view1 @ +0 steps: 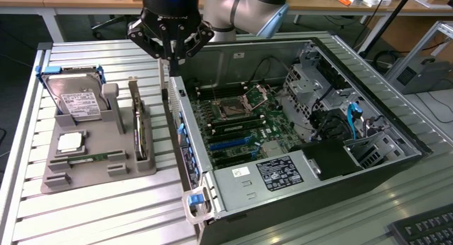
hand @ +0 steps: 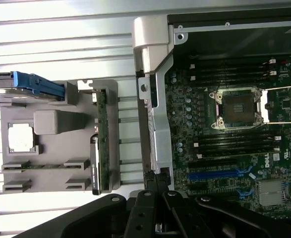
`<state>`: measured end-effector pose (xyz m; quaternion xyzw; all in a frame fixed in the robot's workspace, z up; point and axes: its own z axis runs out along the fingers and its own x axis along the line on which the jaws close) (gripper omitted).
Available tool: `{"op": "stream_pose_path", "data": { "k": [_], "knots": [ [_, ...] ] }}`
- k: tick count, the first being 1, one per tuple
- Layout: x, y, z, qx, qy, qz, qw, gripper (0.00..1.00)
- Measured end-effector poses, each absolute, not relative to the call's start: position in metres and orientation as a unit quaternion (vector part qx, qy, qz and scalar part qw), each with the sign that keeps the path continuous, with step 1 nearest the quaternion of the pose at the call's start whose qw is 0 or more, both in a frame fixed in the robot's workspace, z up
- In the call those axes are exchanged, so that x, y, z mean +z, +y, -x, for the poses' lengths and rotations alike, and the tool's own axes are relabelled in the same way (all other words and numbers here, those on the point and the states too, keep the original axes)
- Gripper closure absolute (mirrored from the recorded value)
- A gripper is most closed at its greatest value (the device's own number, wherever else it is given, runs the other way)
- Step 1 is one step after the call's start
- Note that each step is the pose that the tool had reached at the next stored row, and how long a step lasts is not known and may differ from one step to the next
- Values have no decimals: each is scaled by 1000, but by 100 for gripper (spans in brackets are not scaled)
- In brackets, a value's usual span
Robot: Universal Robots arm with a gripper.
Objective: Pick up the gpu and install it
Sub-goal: 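Reach for the gpu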
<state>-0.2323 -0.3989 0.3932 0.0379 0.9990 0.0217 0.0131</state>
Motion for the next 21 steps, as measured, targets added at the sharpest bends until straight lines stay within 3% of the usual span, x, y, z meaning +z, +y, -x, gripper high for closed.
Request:
{"op": "stream_pose_path", "data": {
  "k": [21],
  "knots": [
    [393,-399,238,22,999,-38,13,90]
  ]
}}
